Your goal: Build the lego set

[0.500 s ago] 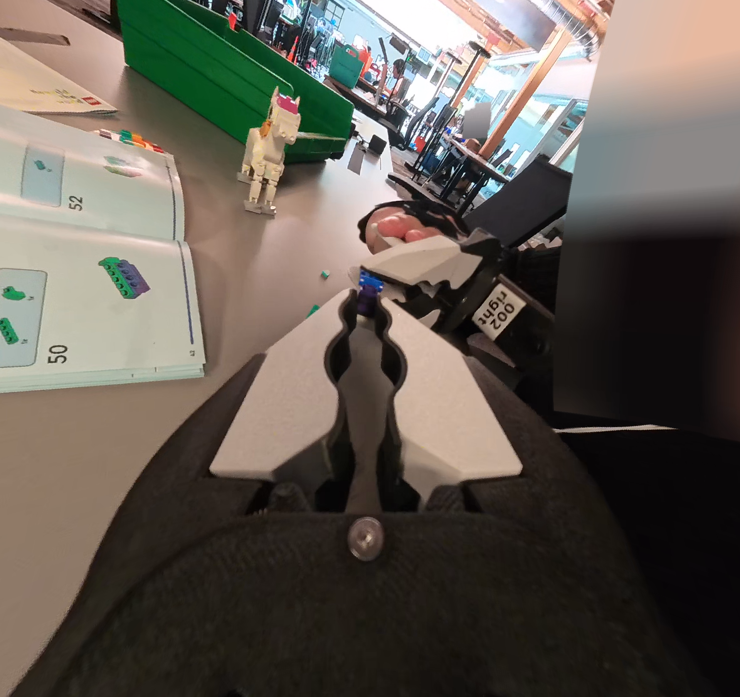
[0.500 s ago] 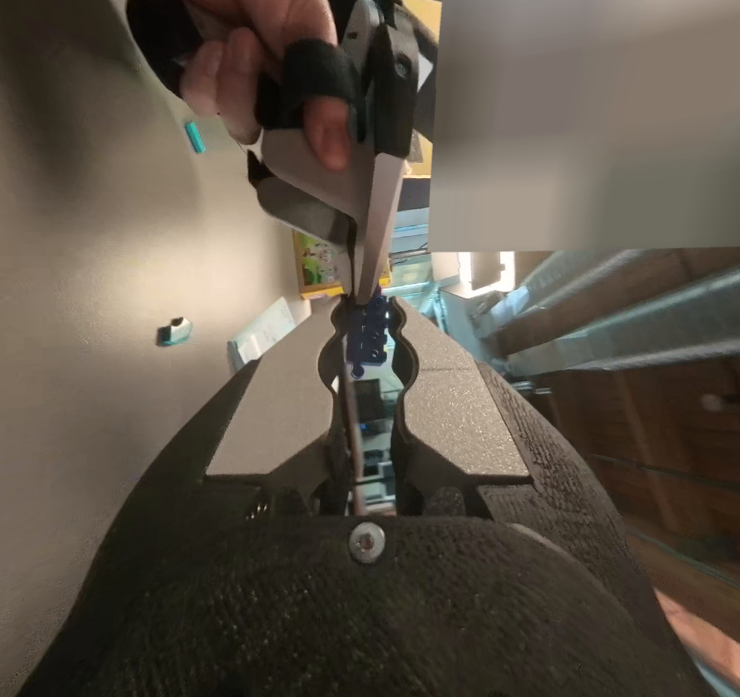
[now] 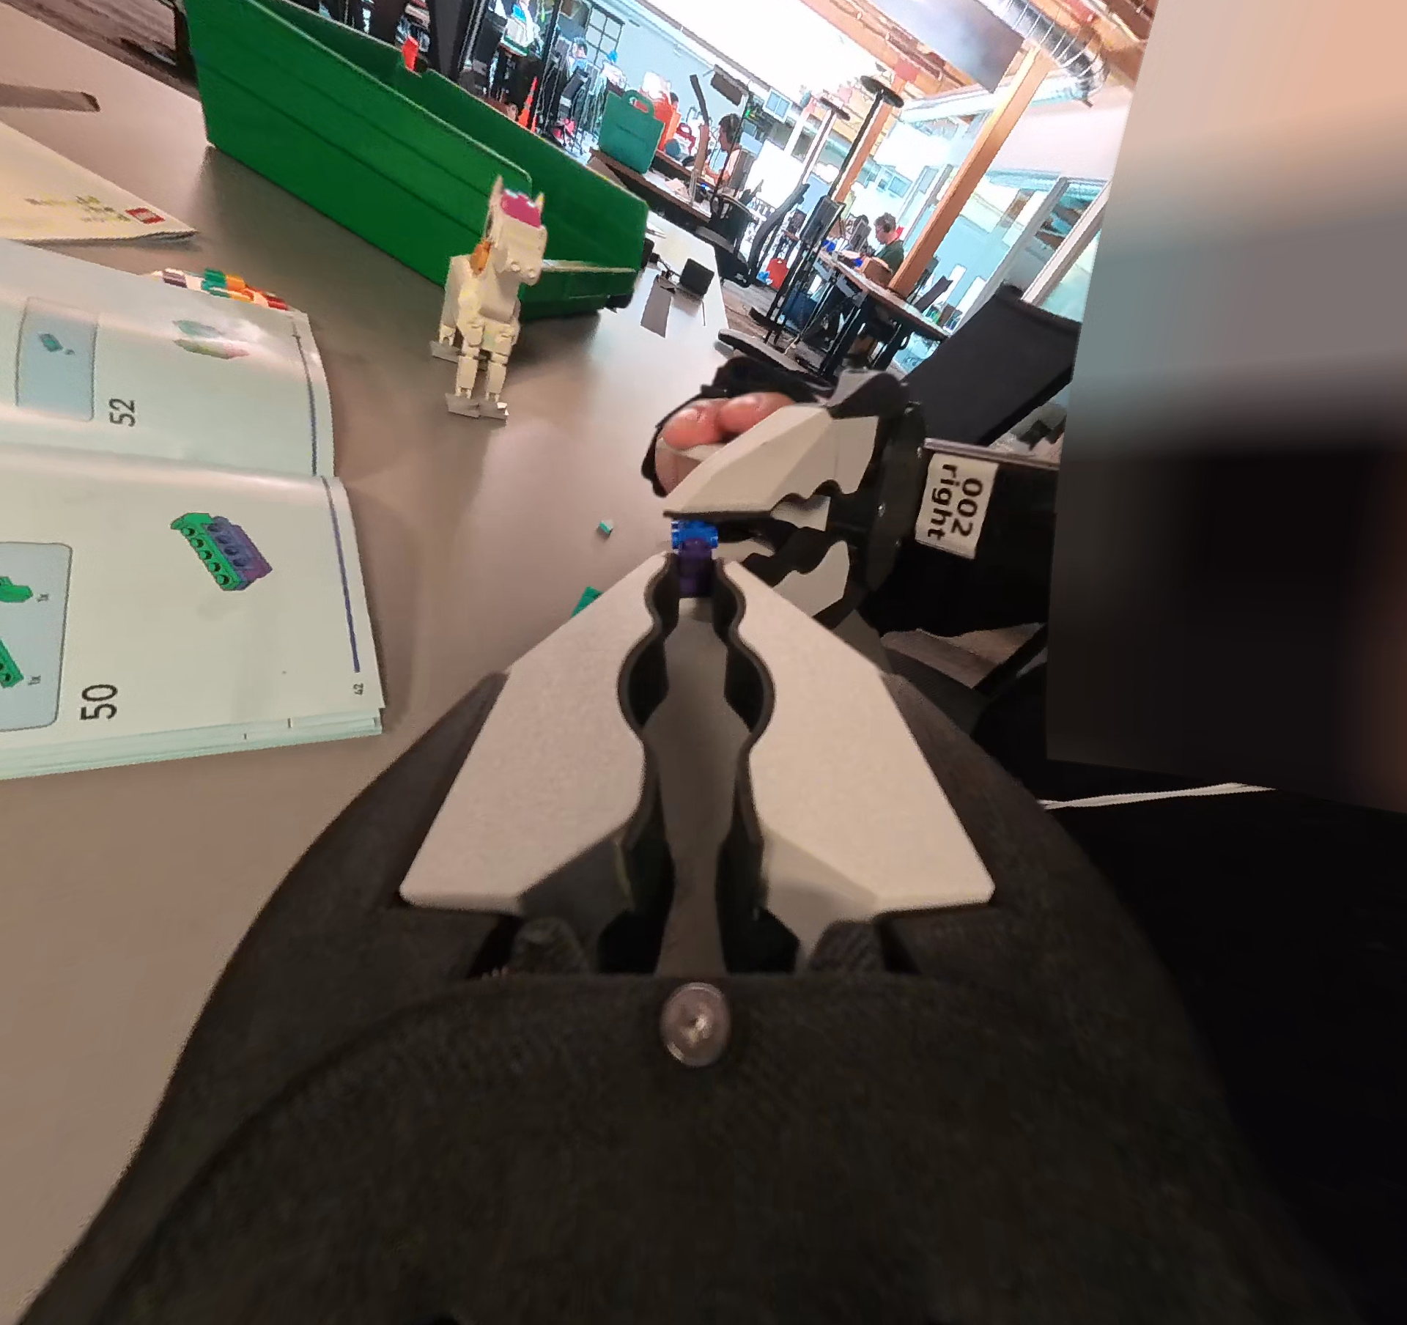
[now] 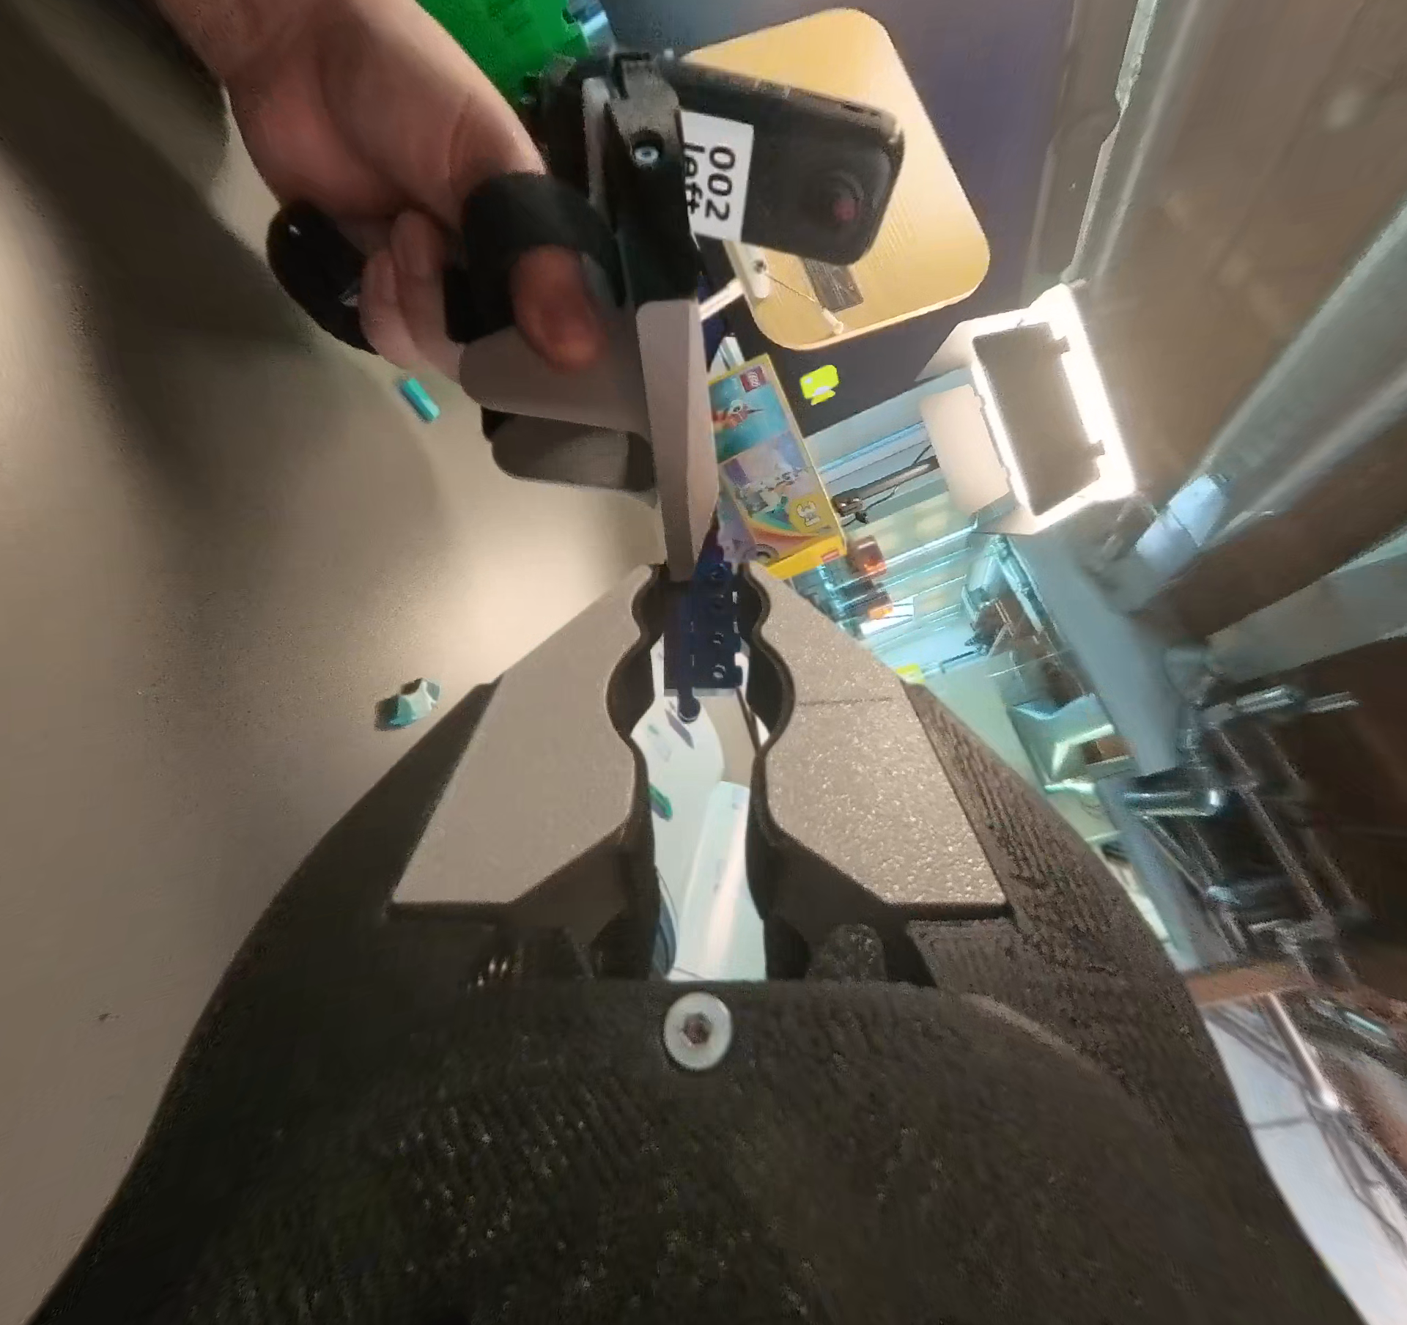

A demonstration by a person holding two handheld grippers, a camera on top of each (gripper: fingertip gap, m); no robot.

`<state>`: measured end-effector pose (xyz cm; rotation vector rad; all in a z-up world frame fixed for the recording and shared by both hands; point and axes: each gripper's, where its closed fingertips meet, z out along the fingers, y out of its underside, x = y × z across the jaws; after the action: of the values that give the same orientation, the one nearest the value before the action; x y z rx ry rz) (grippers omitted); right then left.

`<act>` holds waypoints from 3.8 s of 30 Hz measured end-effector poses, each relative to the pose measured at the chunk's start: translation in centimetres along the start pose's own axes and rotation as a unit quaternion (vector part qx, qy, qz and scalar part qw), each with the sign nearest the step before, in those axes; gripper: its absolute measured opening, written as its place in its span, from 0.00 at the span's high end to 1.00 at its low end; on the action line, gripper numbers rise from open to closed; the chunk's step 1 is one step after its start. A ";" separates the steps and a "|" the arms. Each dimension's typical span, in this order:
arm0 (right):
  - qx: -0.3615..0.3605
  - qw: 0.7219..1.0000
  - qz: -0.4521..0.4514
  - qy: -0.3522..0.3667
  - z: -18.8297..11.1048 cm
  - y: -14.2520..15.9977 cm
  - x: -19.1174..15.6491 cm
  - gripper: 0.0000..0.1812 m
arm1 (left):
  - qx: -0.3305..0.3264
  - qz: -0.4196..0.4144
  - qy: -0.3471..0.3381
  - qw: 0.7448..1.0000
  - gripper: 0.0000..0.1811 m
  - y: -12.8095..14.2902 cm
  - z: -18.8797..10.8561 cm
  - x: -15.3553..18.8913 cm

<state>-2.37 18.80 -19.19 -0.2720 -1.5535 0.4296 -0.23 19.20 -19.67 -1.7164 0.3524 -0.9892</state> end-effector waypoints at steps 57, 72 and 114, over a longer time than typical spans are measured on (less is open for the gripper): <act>-0.193 0.833 0.361 -0.372 -6.3 8.2 -6.1 0.84 | -0.085 0.126 -0.070 0.986 0.96 2.4 0.4 -1.6; 0.000 0.838 0.450 -0.309 -4.1 0.3 0.1 0.97 | -0.079 0.151 -0.007 0.985 0.96 2.9 1.6 0.9; -0.063 0.833 0.373 -0.404 -2.9 -1.2 1.1 0.97 | 0.022 0.171 -0.060 0.983 0.96 0.5 1.7 1.1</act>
<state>0.54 18.52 -17.70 -0.9050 -2.2804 1.1688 1.79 19.39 -19.74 -1.5994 0.5218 -0.6356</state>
